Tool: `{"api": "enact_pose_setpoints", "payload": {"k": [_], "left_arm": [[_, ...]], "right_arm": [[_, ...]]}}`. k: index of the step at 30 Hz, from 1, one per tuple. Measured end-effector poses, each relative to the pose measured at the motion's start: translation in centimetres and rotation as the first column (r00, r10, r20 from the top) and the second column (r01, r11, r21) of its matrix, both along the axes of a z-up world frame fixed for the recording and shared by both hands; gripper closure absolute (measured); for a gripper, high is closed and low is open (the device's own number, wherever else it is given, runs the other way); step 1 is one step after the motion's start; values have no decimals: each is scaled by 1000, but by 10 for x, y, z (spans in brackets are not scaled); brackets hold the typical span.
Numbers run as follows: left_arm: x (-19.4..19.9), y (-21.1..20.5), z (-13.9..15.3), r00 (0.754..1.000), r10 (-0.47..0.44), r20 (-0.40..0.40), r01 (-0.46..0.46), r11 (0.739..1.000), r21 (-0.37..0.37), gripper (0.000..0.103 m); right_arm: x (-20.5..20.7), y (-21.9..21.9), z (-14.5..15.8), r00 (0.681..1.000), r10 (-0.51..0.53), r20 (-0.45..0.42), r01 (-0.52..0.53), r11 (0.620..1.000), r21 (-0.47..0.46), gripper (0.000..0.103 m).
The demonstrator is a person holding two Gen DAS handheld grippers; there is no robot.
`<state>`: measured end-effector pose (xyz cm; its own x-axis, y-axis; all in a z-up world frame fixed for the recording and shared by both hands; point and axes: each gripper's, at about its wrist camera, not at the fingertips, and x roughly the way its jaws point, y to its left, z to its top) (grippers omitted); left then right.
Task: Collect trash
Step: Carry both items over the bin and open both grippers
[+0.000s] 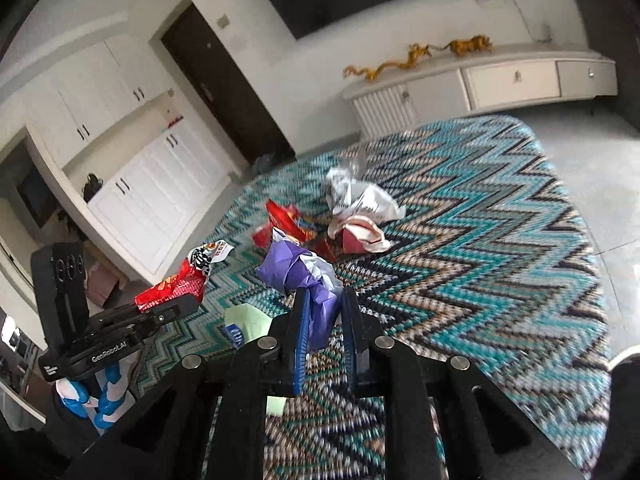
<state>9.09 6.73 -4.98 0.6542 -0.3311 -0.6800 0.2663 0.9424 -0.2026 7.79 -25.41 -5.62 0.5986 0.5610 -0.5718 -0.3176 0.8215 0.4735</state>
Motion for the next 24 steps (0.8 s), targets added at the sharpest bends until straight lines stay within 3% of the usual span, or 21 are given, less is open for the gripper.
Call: {"api": "enact_pose_setpoints", "payload": {"k": [13, 24], "left_arm": [[-42, -69, 41, 992, -82, 100, 74, 994, 81, 97], [-59, -179, 48, 966, -228, 123, 193, 950, 245, 96]], "right_arm": [[-89, -92, 34, 979, -178, 97, 177, 984, 21, 87], [-145, -197, 24, 905, -417, 90, 415, 909, 40, 87]]}}
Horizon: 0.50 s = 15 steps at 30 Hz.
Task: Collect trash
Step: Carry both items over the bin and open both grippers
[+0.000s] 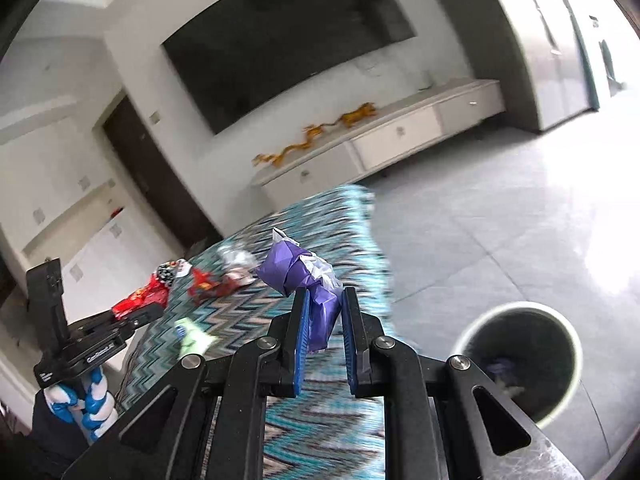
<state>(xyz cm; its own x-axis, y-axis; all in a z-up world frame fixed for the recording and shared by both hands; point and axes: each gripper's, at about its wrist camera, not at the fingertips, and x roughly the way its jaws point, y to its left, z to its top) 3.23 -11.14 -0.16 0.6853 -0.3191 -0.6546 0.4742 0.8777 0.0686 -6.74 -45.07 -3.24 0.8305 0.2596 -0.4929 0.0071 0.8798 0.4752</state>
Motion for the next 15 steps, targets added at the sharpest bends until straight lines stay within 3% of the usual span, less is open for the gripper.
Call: {"api": "enact_pose_setpoints", "payload": {"k": [8, 15], "left_arm": [[4, -86, -12, 992, -127, -12, 128, 987, 96, 96], [12, -158, -39, 972, -228, -62, 235, 956, 173, 96]], "right_arm": [[-14, -63, -39, 988, -136, -73, 140, 989, 48, 87], [-11, -103, -82, 964, -211, -161, 226, 970, 84, 86]]}}
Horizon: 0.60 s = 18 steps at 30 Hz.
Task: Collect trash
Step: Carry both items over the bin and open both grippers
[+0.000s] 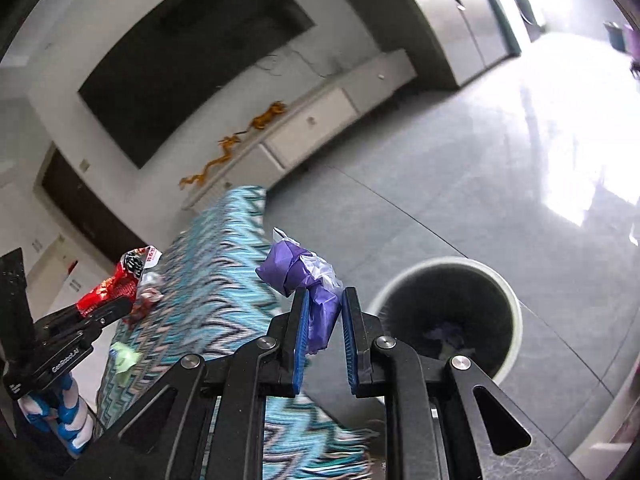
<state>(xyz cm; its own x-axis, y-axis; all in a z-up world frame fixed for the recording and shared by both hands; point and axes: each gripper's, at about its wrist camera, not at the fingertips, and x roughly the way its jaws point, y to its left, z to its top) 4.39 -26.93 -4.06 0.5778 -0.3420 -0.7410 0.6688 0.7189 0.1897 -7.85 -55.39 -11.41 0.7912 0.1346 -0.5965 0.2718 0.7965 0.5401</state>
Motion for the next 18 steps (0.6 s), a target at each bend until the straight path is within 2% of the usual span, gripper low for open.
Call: {"api": "enact_pose_setpoints", "payload": {"k": [7, 14, 17, 18], "left_arm": [[7, -59, -33, 996, -79, -47, 83, 993, 82, 96], [19, -111, -66, 986, -128, -106, 141, 981, 133, 95], [23, -129, -76, 980, -143, -140, 161, 979, 125, 95], [24, -133, -80, 977, -147, -154, 166, 979, 121, 95]], "right_arm": [[4, -26, -40, 994, -61, -86, 65, 997, 41, 83], [13, -40, -79, 981, -97, -169, 109, 992, 62, 82], [14, -45, -91, 974, -117, -195, 130, 990, 56, 70], [14, -46, -94, 971, -122, -203, 135, 989, 55, 61]]}}
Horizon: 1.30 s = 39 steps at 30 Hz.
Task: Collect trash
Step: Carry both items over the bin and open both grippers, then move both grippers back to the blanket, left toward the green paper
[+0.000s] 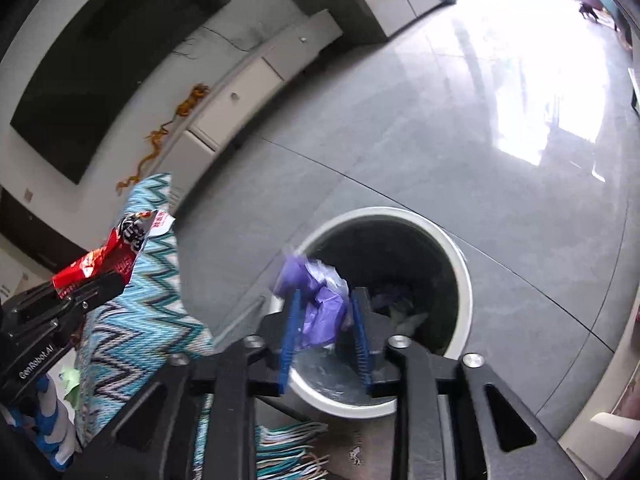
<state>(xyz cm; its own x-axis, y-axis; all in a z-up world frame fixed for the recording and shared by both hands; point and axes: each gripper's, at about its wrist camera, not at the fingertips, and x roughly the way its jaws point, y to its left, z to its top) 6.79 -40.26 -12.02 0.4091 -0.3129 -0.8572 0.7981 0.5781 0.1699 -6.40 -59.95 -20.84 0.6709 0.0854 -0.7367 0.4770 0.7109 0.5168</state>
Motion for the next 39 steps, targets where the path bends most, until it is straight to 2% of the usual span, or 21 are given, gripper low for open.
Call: {"api": "enact_pose_setpoints", "payload": {"k": [1, 3, 5, 6, 7, 14, 25, 39], "left_arm": [[1, -3, -3, 1000, -2, -20, 2, 1000, -7, 94], [5, -7, -6, 997, 3, -73, -5, 1000, -28, 88], [6, -8, -6, 996, 8, -85, -11, 999, -42, 70], [5, -7, -5, 997, 11, -74, -15, 999, -52, 56], [3, -7, -4, 998, 14, -66, -18, 998, -61, 51], [-1, 1, 8, 999, 33, -25, -34, 997, -74, 51], [-17, 28, 32, 992, 89, 85, -82, 993, -86, 51], [-40, 65, 61, 979, 136, 154, -115, 984, -137, 50]], "right_arm": [[-1, -1, -3, 1000, -3, -2, 3, 1000, 3, 53], [-4, -4, -6, 1000, -11, -9, 11, 1000, 6, 48], [-6, -6, -10, 1000, -20, -15, 20, 1000, 6, 48], [-6, -7, -10, 1000, -22, -15, 22, 1000, 7, 48], [-7, -7, -11, 1000, -24, -15, 24, 1000, 8, 48], [-14, -6, -4, 999, -40, 0, 40, 999, 17, 48], [-25, 3, 20, 998, -39, 39, 40, 999, -4, 47], [-33, 27, 59, 996, 3, 91, 2, 999, -53, 45]]}}
